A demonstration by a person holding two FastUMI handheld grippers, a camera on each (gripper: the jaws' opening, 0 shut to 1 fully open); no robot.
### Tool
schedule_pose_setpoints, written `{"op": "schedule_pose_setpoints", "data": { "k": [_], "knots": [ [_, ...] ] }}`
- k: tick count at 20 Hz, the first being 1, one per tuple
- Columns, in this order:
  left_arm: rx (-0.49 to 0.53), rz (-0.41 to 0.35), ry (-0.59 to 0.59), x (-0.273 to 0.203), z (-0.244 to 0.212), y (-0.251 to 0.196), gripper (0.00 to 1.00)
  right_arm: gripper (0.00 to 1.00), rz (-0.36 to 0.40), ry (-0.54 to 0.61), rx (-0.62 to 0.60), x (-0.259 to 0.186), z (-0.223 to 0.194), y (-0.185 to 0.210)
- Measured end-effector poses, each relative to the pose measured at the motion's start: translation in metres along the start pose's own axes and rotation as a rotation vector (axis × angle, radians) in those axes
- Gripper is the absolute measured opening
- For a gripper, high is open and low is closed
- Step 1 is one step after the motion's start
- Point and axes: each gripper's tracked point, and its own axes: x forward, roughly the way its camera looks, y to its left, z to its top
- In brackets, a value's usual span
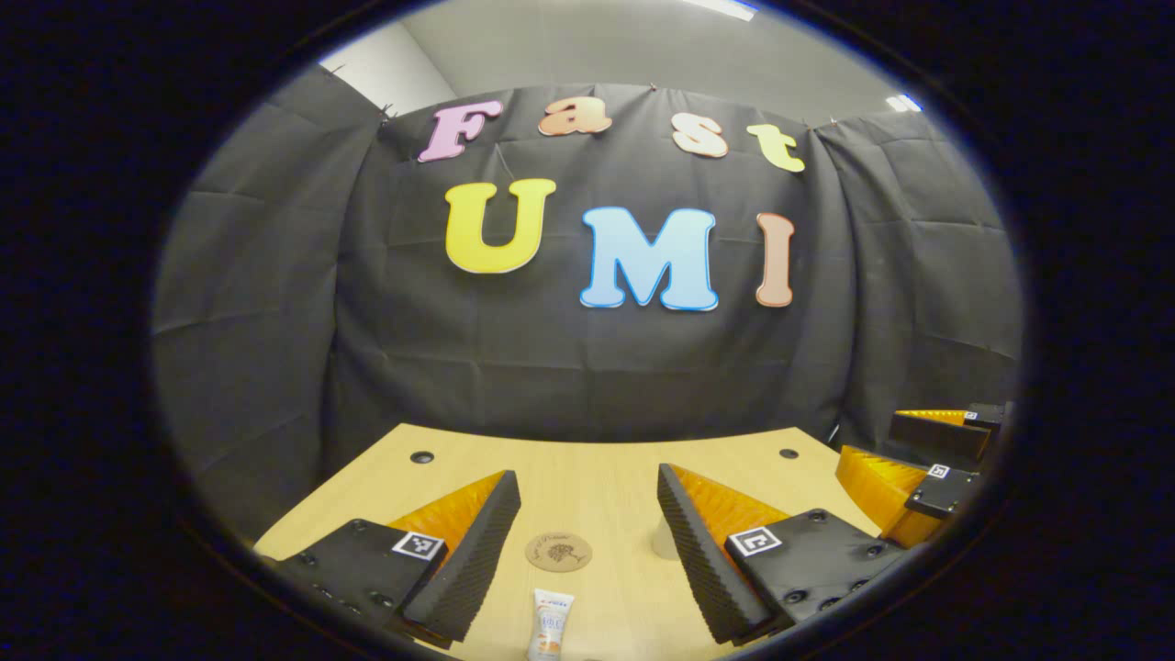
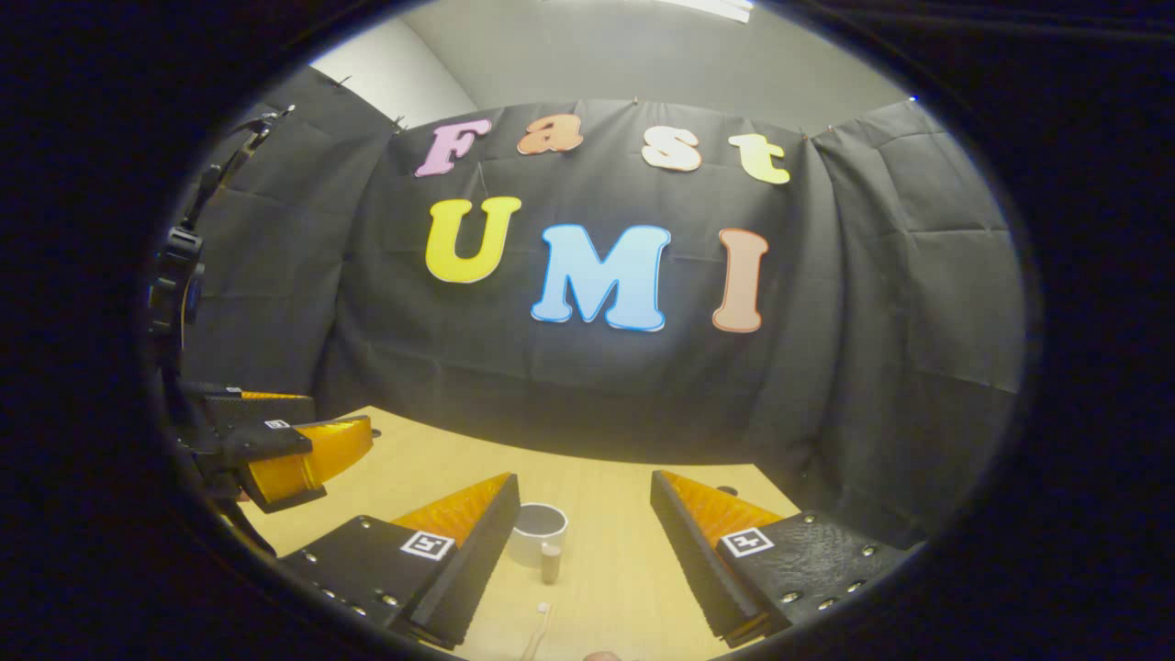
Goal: Put the toothbrush and toothpaste on the desktop into the cup, then pick up the cup and place it on the coaster on the desktop.
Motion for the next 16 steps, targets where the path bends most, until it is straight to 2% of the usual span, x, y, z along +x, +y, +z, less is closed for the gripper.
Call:
{"op": "schedule_pose_setpoints", "data": {
  "k": [8, 12, 16],
  "knots": [
    [-0.002, 0.006, 0.212, 0.016, -0.072, 0.012, 0.96, 0.90, 0.070, 0.362, 0.184, 0.009, -0.086, 0.032],
    [-0.046, 0.011, 0.331, 0.024, -0.109, 0.018, 0.96, 0.90, 0.055, 0.480, 0.186, 0.009, -0.119, 0.035],
    [-0.076, 0.021, 0.462, 0.030, -0.145, 0.026, 0.96, 0.92, 0.044, 0.550, 0.170, 0.007, -0.130, 0.034]
  ]
}}
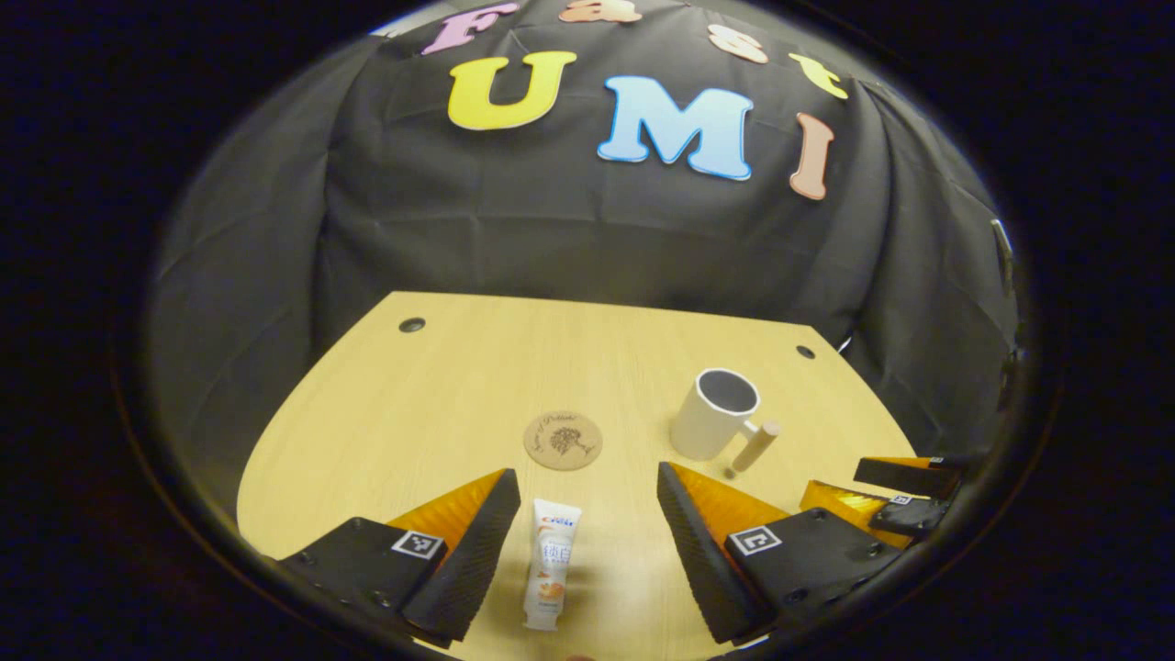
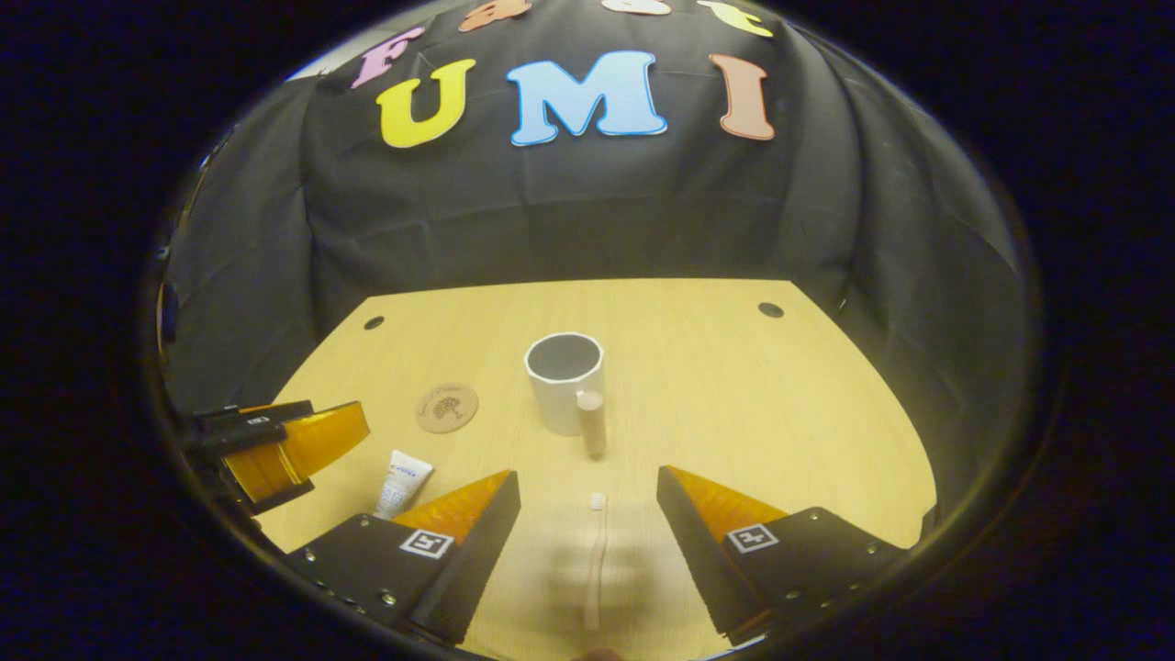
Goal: Put the toothbrush and toothpaste on the desktop into the cup, then pick up the cup and place it on the coaster on the desktop.
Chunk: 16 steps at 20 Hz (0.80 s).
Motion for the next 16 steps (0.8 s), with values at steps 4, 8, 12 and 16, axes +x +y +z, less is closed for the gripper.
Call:
{"op": "schedule_pose_setpoints", "data": {
  "k": [4, 8, 12, 16],
  "knots": [
    [-0.012, 0.006, 0.138, 0.014, -0.030, 0.006, 0.97, 0.92, 0.001, 0.076, 0.021, 0.000, -0.008, 0.000],
    [-0.010, 0.027, 0.266, 0.022, -0.057, 0.012, 0.97, 0.92, 0.000, 0.150, 0.009, 0.002, -0.021, 0.000],
    [-0.021, 0.036, 0.403, 0.029, -0.090, 0.019, 0.98, 0.94, 0.013, 0.288, 0.001, -0.002, -0.045, 0.003],
    [-0.035, 0.047, 0.495, 0.039, -0.118, 0.024, 0.98, 0.94, 0.000, 0.373, -0.013, 0.006, -0.066, 0.002]
  ]
}}
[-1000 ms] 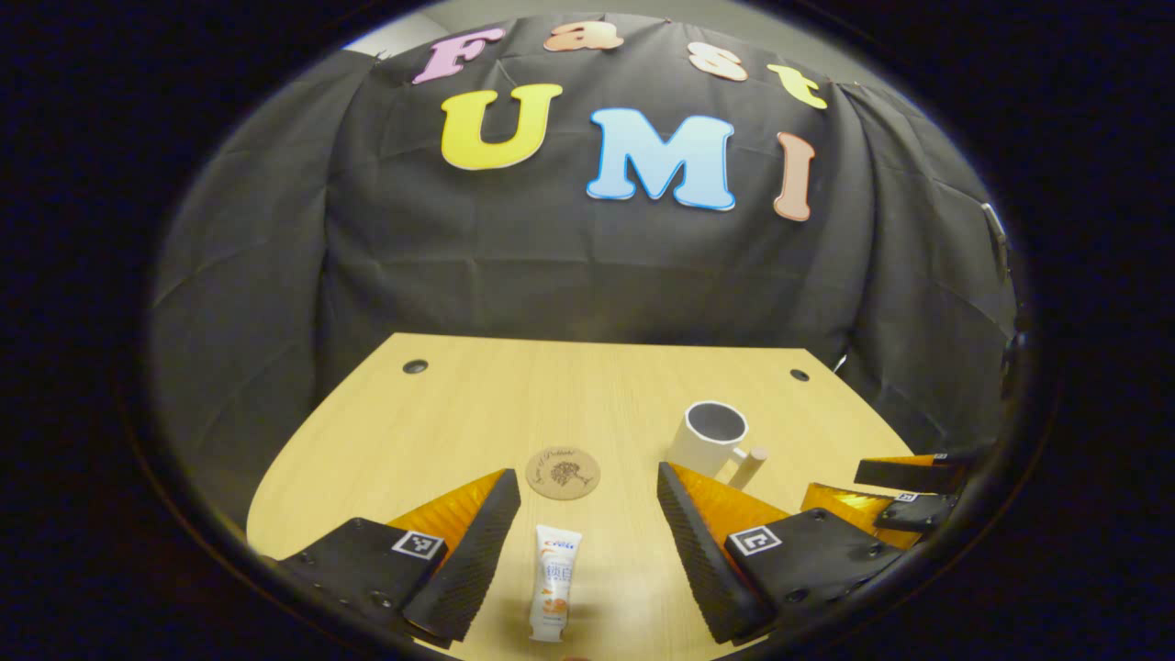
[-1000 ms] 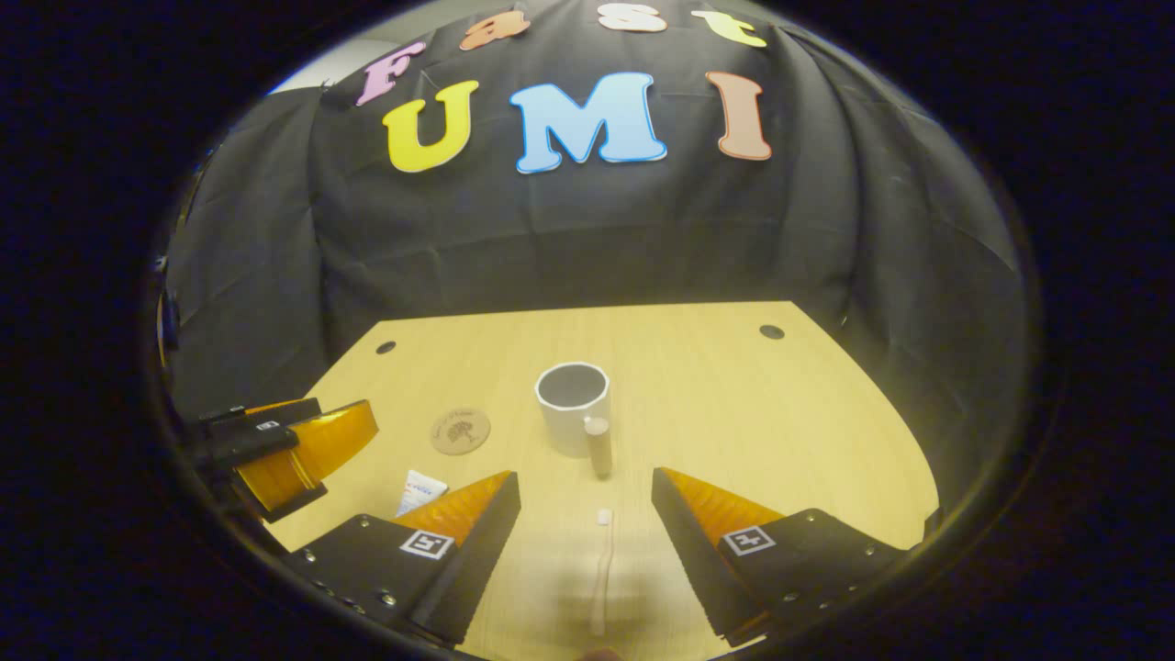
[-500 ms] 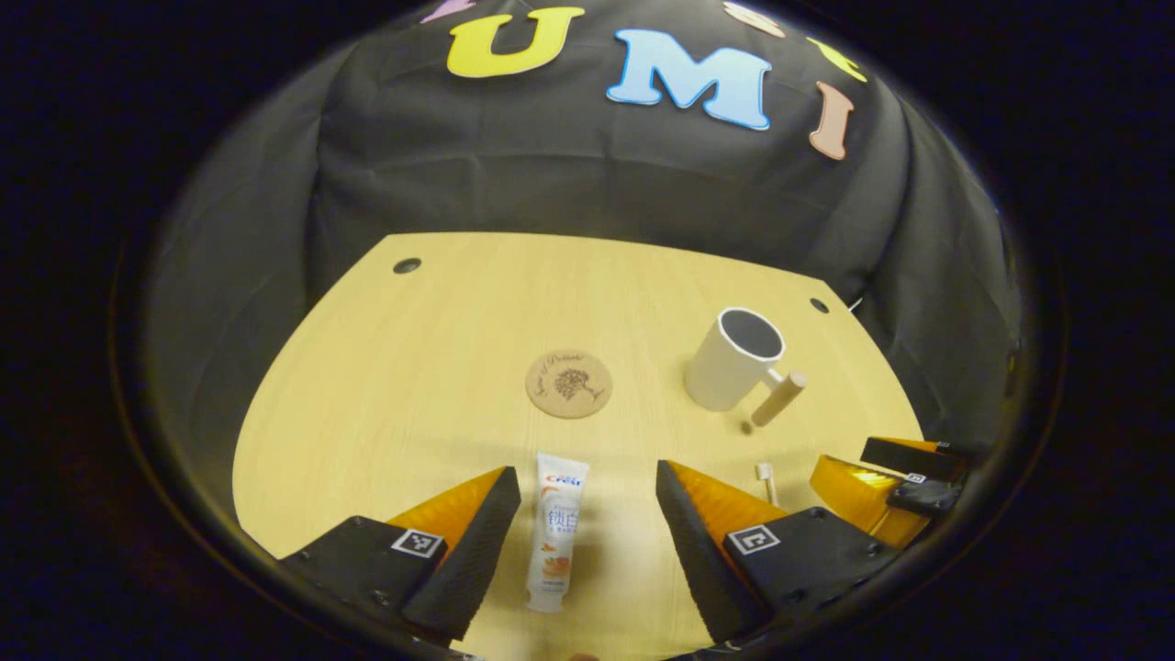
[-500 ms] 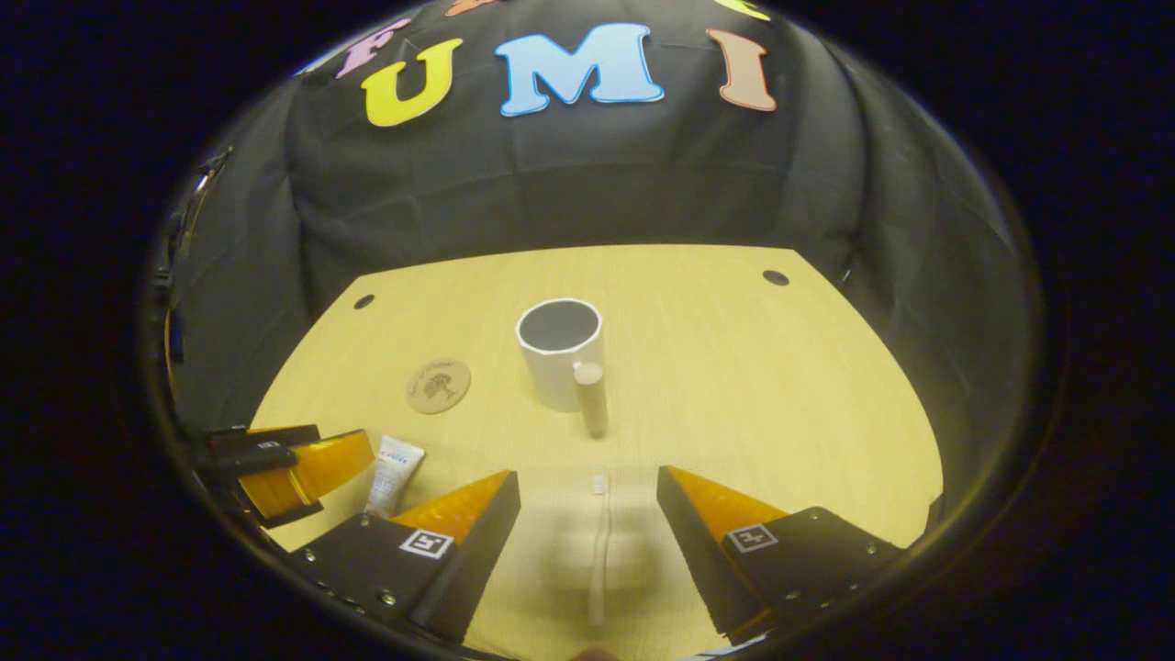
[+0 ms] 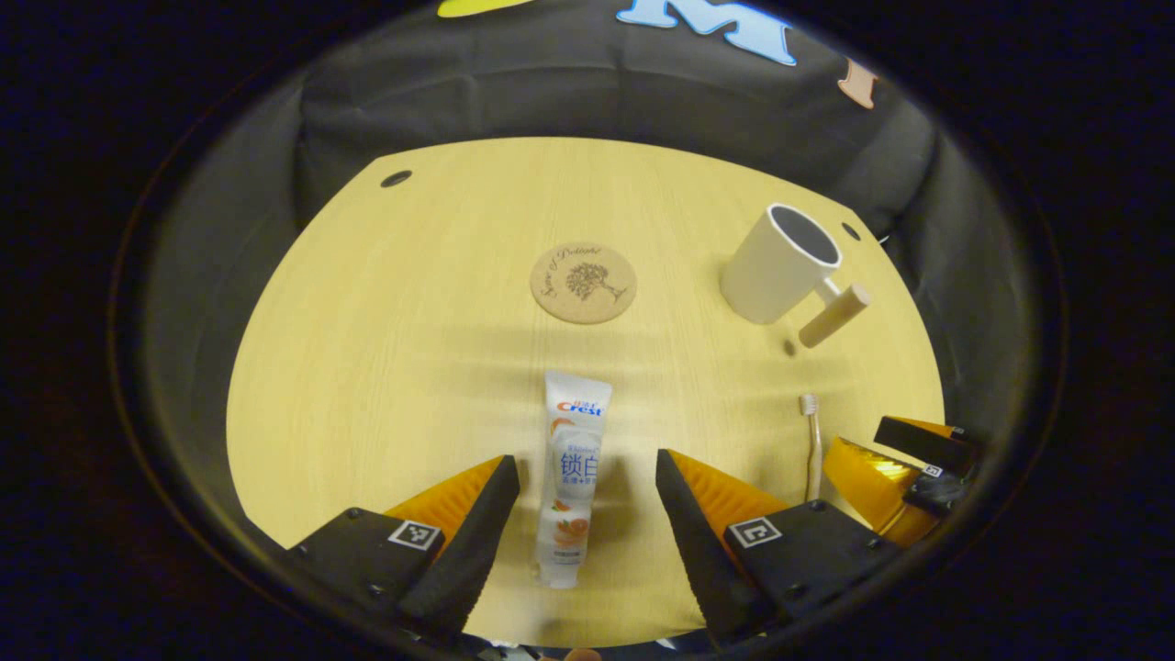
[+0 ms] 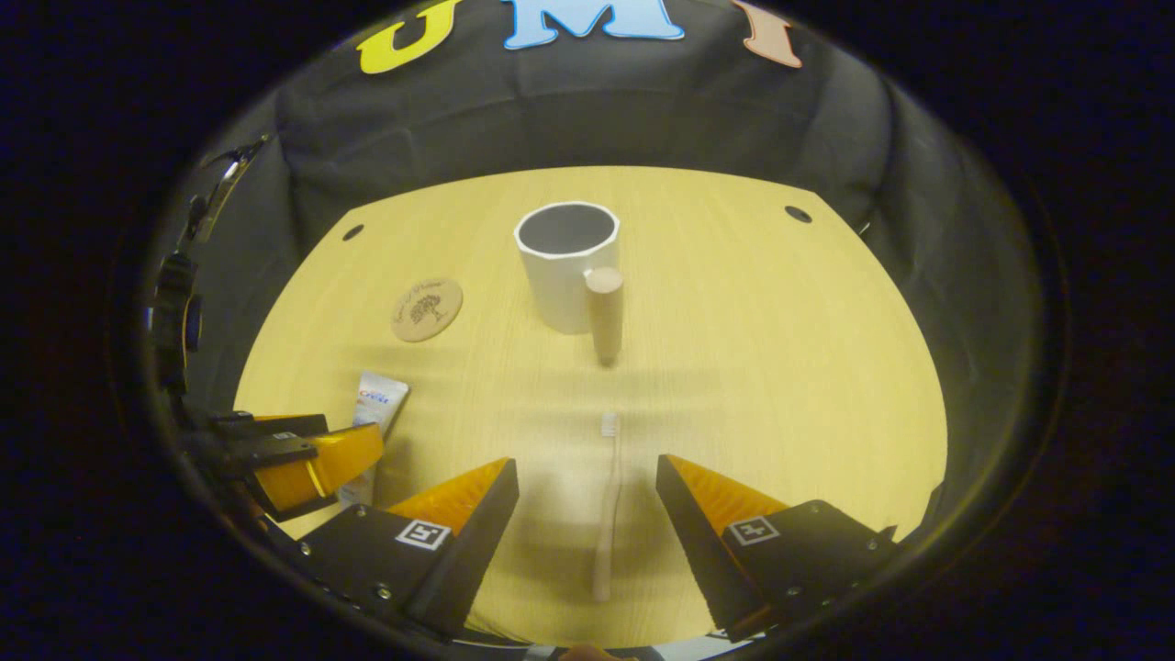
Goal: Put the toothbrush and toothpaste on the desktop into the cup, then pick up the cup and place it on the coaster on the desktop.
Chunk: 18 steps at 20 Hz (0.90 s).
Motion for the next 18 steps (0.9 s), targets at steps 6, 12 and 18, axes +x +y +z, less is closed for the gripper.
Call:
{"op": "schedule_pose_setpoints", "data": {
  "k": [6, 12, 18],
  "knots": [
    [0.031, 0.005, 0.103, 0.023, -0.016, 0.007, 0.98, 0.94, -0.011, 0.158, 0.006, 0.021, -0.031, -0.002],
    [0.081, 0.013, 0.151, 0.032, -0.017, 0.007, 0.98, 0.83, -0.019, 0.289, 0.018, 0.031, -0.050, -0.001],
    [0.112, 0.056, 0.164, 0.034, -0.016, 0.015, 0.81, 0.63, -0.039, 0.355, -0.017, 0.032, -0.059, 0.000]
  ]
}}
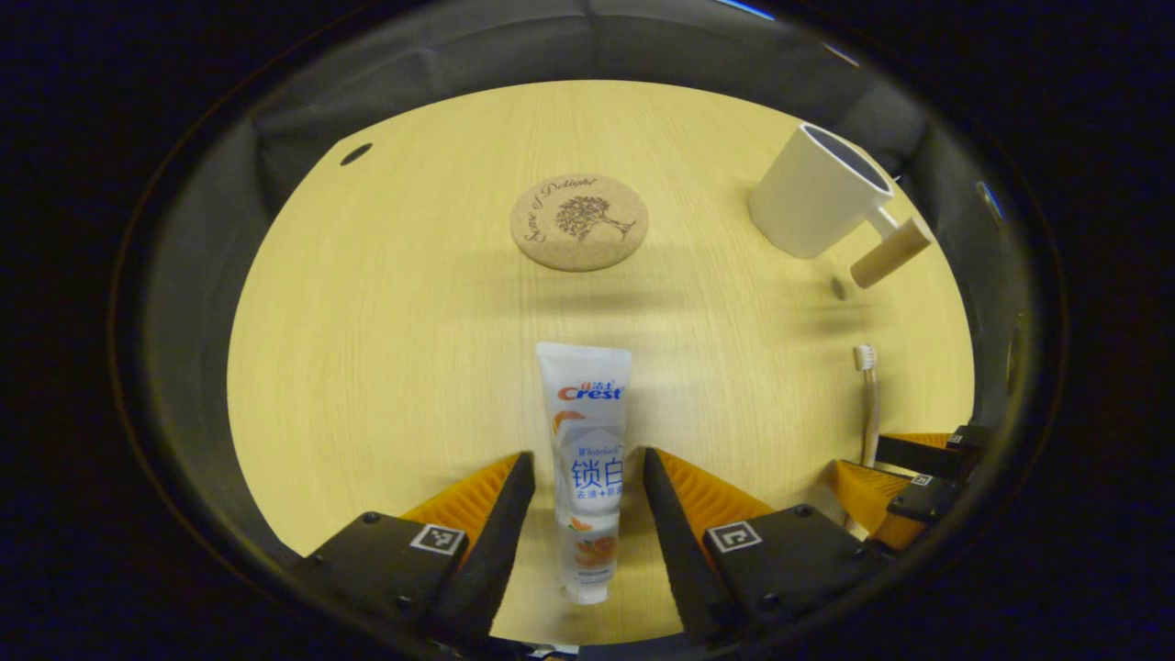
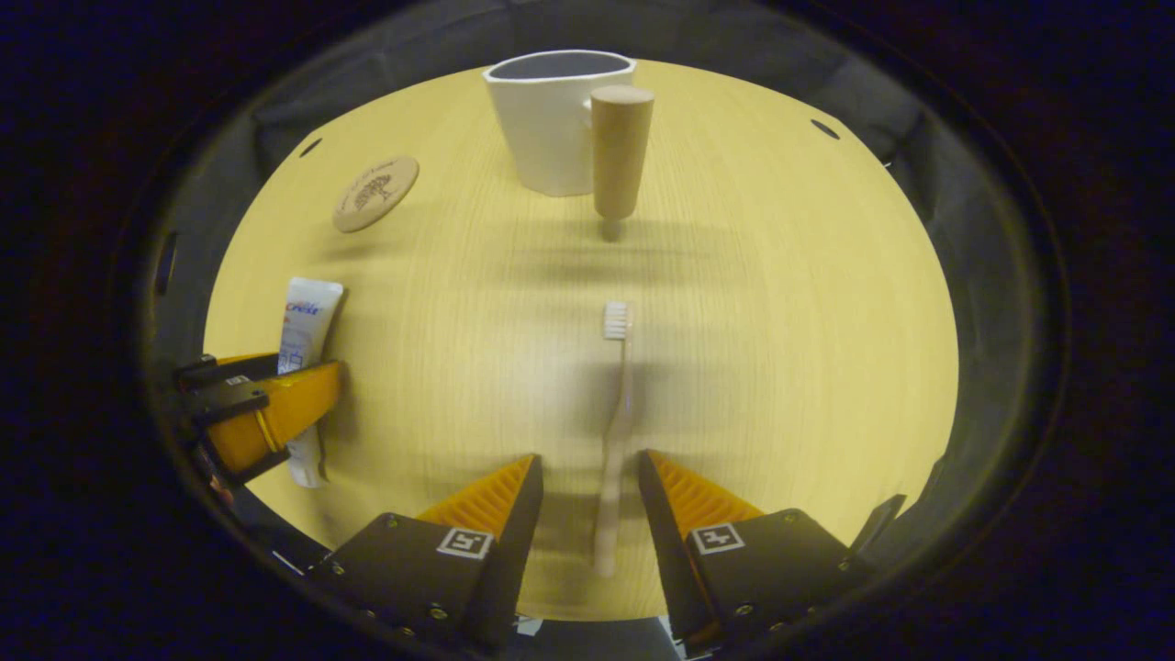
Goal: Put the toothbrush and toothpaste on the desktop into the cup, then pick up the cup and place it on the coaster on the desktop.
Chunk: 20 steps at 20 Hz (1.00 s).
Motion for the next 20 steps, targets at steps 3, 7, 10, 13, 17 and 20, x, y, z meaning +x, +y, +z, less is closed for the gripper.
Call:
{"op": "schedule_pose_setpoints", "data": {
  "k": [3, 7, 10, 13, 17, 20],
  "knots": [
    [-0.008, 0.002, 0.001, 0.0014, 0.0010, -0.0007, 0.56, 0.37, 0.006, 0.014, 0.000, 0.0014, -0.0032, -0.0006],
    [-0.013, 0.008, -0.001, -0.0003, 0.0010, 0.0018, 0.46, 0.15, 0.022, 0.009, 0.027, 0.0033, -0.0026, -0.0022],
    [-0.014, 0.014, -0.006, -0.0010, 0.0019, 0.0042, 0.44, 0.08, 0.080, 0.000, 0.076, 0.0009, -0.0018, -0.0014],
    [-0.014, 0.009, -0.007, 0.0011, 0.0009, 0.0040, 0.32, 0.04, 0.148, -0.006, 0.132, 0.0022, -0.0005, -0.0011],
    [-0.009, -0.008, -0.030, -0.0001, 0.0031, 0.0030, 0.24, 0.03, 0.164, -0.049, 0.095, 0.0009, 0.0012, -0.0009],
    [-0.003, -0.025, -0.045, -0.0022, 0.0035, 0.0021, 0.23, 0.03, 0.162, -0.082, 0.052, 0.0001, 0.0012, 0.0042]
  ]
}}
